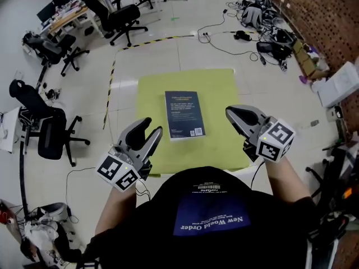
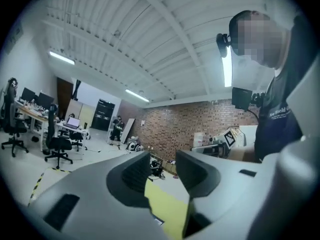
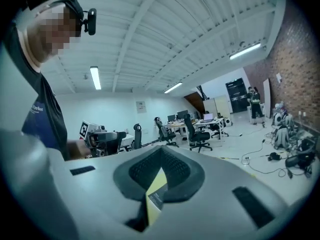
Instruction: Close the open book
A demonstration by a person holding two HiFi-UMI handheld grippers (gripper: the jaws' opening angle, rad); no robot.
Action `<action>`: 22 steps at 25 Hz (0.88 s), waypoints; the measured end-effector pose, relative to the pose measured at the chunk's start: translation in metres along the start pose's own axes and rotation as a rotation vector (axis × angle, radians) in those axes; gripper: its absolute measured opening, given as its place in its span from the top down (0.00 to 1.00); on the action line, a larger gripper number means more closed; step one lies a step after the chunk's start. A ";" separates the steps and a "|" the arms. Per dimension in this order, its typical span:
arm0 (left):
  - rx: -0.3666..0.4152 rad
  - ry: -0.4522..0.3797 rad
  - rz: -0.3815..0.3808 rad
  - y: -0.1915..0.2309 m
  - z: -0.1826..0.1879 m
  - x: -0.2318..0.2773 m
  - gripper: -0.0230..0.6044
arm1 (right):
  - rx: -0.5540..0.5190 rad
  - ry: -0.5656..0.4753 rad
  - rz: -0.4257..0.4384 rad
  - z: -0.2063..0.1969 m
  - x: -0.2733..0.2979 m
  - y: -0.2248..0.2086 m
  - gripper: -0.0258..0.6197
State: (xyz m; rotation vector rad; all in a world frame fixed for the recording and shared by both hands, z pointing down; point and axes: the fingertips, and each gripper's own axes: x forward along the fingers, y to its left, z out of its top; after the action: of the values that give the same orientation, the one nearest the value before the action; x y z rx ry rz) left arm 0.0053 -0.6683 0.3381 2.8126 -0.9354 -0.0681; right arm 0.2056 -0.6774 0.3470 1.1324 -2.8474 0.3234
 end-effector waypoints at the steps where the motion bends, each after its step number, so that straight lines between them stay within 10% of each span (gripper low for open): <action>1: 0.000 -0.015 -0.006 -0.004 0.004 0.001 0.75 | -0.004 -0.005 -0.017 0.001 -0.006 -0.002 0.98; 4: -0.064 -0.059 -0.046 -0.010 0.007 0.002 0.95 | -0.008 -0.017 -0.054 -0.001 -0.018 -0.008 0.98; 8: -0.175 -0.065 -0.140 -0.017 -0.009 -0.001 0.95 | 0.036 -0.013 -0.059 -0.016 -0.024 -0.009 0.98; 22: -0.192 -0.053 -0.157 -0.012 -0.023 0.002 0.95 | 0.081 0.038 -0.086 -0.036 -0.012 -0.019 0.99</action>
State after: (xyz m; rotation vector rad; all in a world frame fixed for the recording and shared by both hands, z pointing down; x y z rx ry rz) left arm 0.0165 -0.6562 0.3583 2.7109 -0.6766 -0.2407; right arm 0.2270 -0.6751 0.3840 1.2451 -2.7659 0.4538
